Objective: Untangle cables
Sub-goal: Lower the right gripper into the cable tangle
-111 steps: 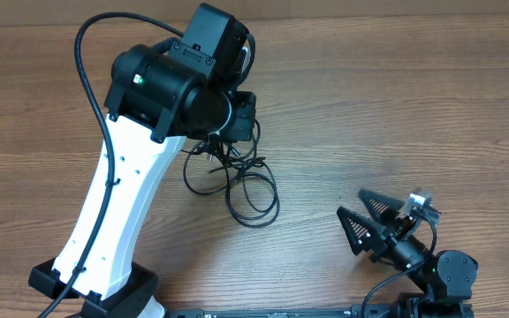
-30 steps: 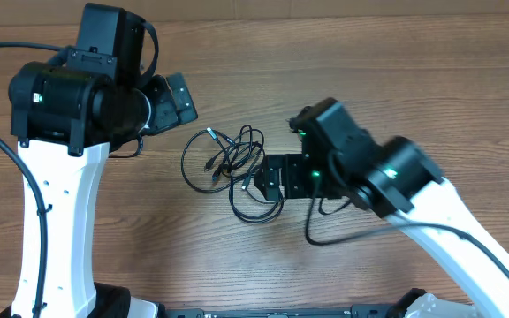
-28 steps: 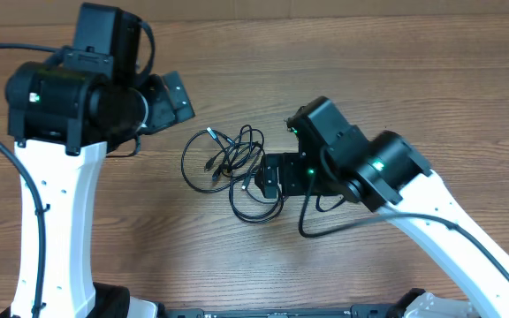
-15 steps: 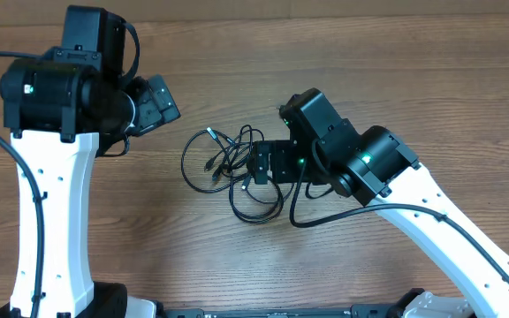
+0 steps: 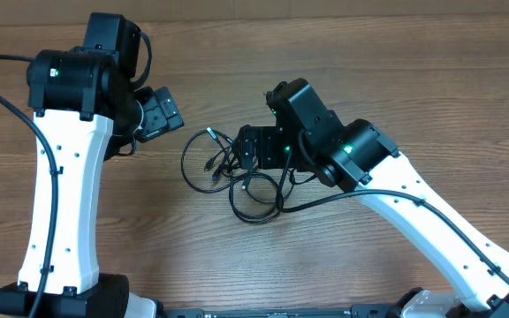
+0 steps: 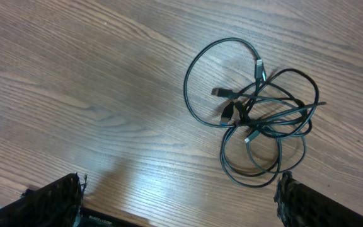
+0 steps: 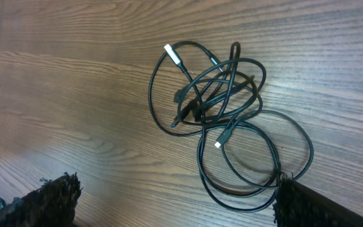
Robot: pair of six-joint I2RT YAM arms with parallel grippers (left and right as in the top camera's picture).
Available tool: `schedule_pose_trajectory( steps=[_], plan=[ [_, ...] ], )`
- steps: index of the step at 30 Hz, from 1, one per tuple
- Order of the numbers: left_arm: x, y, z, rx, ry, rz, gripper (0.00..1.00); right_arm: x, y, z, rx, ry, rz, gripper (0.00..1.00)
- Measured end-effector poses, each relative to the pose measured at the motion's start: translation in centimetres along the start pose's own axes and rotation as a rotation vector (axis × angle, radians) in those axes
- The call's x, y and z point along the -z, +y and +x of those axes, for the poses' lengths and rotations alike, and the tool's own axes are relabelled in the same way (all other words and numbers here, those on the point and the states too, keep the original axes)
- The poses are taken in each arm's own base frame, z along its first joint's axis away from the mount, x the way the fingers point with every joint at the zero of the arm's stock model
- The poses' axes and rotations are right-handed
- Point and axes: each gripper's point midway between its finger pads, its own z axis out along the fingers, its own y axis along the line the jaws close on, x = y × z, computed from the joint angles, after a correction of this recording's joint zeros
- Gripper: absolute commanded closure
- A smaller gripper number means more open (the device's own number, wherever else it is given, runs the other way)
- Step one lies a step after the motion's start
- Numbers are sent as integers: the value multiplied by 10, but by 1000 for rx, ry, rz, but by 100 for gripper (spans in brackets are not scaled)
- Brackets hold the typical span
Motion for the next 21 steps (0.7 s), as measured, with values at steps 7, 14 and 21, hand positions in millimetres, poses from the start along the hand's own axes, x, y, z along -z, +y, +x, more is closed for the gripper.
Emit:
schedule_pose_trajectory(
  steps=[7,14,21],
  plan=[
    [-5,-2,6,-47,34,12,0,-10,1,-3,-97,0,-3,0],
    [-5,-11,12,-98,67,63,0,-9,-3,-11,-146,-18,-6,0],
    [-5,-10,12,-118,64,61,1,-6,-23,-22,-201,-36,22,0]
  ],
)
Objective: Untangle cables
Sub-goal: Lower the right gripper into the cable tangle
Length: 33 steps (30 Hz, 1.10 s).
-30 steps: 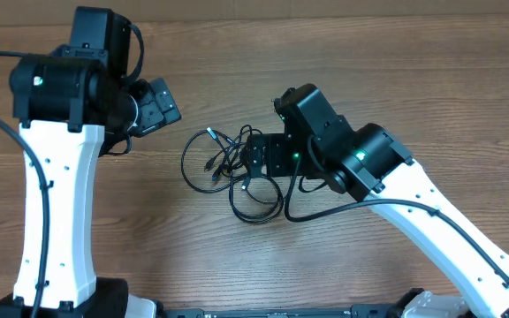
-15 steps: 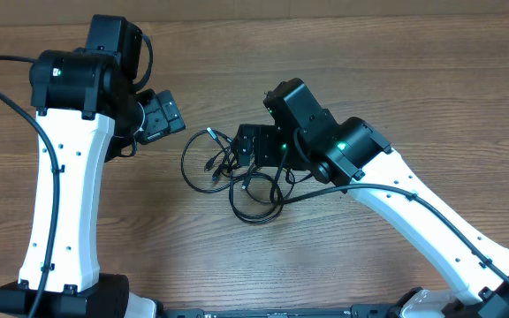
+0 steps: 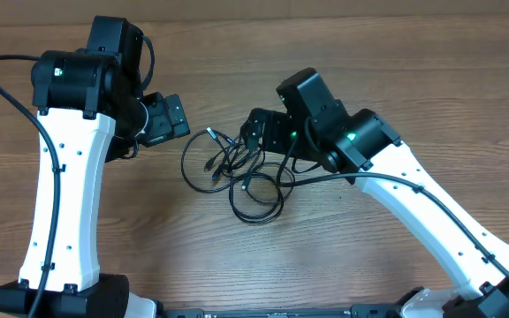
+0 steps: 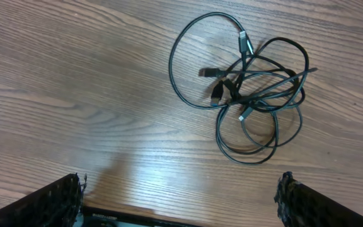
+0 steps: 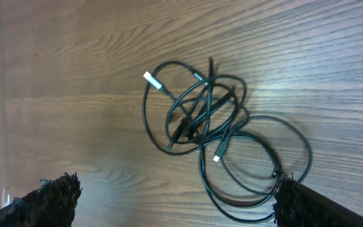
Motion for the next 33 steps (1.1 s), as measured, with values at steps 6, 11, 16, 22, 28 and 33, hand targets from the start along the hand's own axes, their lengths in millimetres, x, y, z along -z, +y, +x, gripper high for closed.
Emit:
schedule_pose_trajectory(
  steps=[6,11,16,22,28,33],
  plan=[
    [0,-2,1,-38,7,14,2,1,-12,-4,-29,3,26,0],
    [0,-9,3,-58,18,51,7,-2,-27,10,-40,56,77,0],
    [0,-11,6,-80,30,64,15,-7,-35,18,-46,79,100,0],
    [0,-12,6,-76,33,69,14,-12,-43,25,-50,100,120,6],
    [0,-12,6,-52,35,70,23,-13,-41,23,-48,91,110,20],
    [0,-6,3,-41,18,33,33,-15,-30,14,-42,58,63,20]
  ],
)
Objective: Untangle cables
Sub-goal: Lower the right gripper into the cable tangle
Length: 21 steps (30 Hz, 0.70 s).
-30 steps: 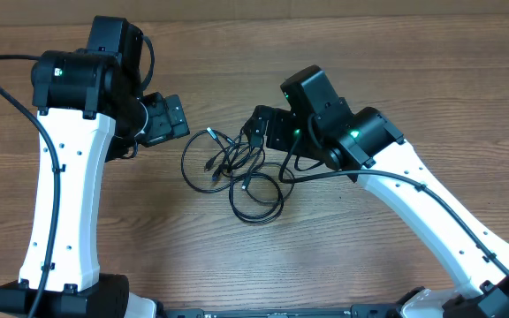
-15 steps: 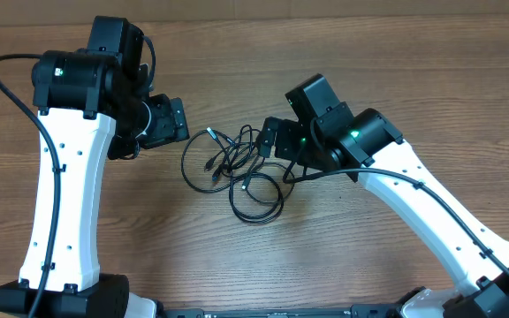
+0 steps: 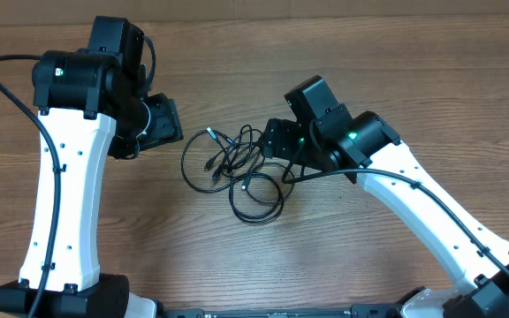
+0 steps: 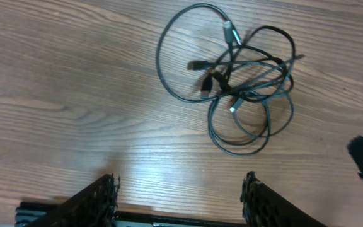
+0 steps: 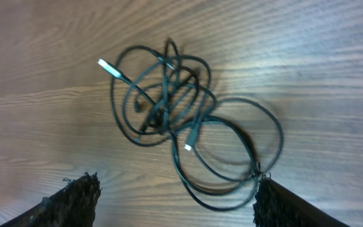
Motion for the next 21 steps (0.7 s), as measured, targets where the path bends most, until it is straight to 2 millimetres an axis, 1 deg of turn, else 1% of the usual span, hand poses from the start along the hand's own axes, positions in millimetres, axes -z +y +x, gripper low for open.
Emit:
schedule_pose_trajectory(
  steps=[2,3,4,7,8,9,13,15,16,17,21],
  plan=[
    [0,3,-1,10,-7,-16,28,0,4,-2,3,-10,-16,20],
    [0,4,-2,16,-12,-26,23,-1,5,-3,0,-13,-25,21],
    [0,6,-3,18,-16,-35,21,-1,7,-4,-6,-13,-32,22],
    [0,10,-5,29,-28,-60,6,-5,10,-5,-33,-10,-47,24],
    [0,12,-5,30,-31,-67,2,-8,10,-5,-43,-9,-48,24],
    [1,13,-6,35,-35,-73,0,-11,11,-6,-51,-7,-49,27],
    [1,14,-6,40,-39,-83,0,-31,8,0,-85,32,-21,31],
    [1,14,-7,40,-40,-84,0,-46,4,6,-100,62,5,33],
    [1,15,-7,40,-41,-85,0,-49,3,7,-101,68,10,34],
    [1,15,-7,40,-41,-86,0,-56,1,9,-105,83,22,35],
    [1,15,-7,40,-41,-86,0,-72,-5,15,-117,114,50,34]
  ],
)
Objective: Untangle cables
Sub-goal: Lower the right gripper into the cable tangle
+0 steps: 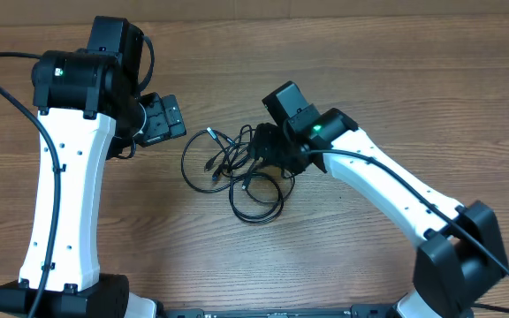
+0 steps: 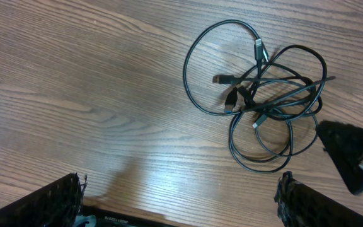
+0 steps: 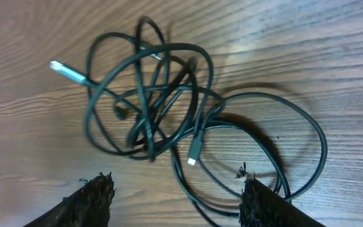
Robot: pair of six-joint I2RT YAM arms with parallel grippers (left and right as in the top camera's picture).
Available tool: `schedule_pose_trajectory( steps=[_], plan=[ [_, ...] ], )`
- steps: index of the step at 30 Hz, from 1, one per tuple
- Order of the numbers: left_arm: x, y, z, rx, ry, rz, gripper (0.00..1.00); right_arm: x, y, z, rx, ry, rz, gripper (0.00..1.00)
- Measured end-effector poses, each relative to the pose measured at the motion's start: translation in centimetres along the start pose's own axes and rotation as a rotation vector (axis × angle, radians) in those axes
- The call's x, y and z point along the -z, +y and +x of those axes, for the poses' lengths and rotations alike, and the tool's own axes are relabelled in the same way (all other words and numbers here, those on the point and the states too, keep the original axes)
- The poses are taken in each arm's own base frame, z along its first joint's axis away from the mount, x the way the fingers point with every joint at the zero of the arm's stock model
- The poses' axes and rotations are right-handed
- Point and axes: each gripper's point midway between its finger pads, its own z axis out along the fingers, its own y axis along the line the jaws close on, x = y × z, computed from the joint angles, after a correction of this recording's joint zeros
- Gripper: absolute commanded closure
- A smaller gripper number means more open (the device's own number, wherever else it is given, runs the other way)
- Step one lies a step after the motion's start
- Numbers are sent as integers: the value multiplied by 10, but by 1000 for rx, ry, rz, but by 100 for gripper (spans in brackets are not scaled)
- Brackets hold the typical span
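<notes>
A tangle of thin black cables (image 1: 234,170) lies on the wooden table (image 1: 369,71), with several loops and loose plug ends; it also shows in the left wrist view (image 2: 260,107) and close up in the right wrist view (image 3: 169,120). My right gripper (image 3: 175,202) is open, low over the right side of the tangle, its fingers straddling a loop without holding it. My left gripper (image 2: 178,198) is open, up and to the left of the tangle, with bare wood between its fingers. The right gripper's tip (image 2: 351,157) shows at the tangle's right edge.
The left arm's white link (image 1: 64,203) stands along the left side. The right arm (image 1: 396,199) reaches in from the lower right. Each arm's own black cable hangs beside it. Bare wood surrounds the tangle.
My right gripper has come down and left, closer over the tangle's right side, its fingers a little narrower. My left gripper's fingers have spread wider, and its view has shifted slightly.
First my right gripper hovered open directly over the tangle. It then stood back to the right, farther still by the last earlier moment, where the left fingers stood narrower. Now the right gripper is low at the tangle again. The cables have lain unmoved throughout.
</notes>
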Motion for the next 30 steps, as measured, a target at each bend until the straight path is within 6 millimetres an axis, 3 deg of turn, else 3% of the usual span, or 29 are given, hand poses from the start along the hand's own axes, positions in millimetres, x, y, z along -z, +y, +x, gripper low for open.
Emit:
schedule_pose_trajectory(
  steps=[7,11,20,30],
  plan=[
    [0,1,0,0,-1,-3,0,-17,-1,-3,-12,7,8,33],
    [0,1,0,0,-1,-3,0,-17,1,-12,-18,-15,-12,34],
    [0,2,-1,0,-5,-10,0,-8,-29,-48,-151,-59,3,41],
    [0,2,-1,0,-6,-13,0,-13,-13,-23,-187,-6,-4,40]
  ],
)
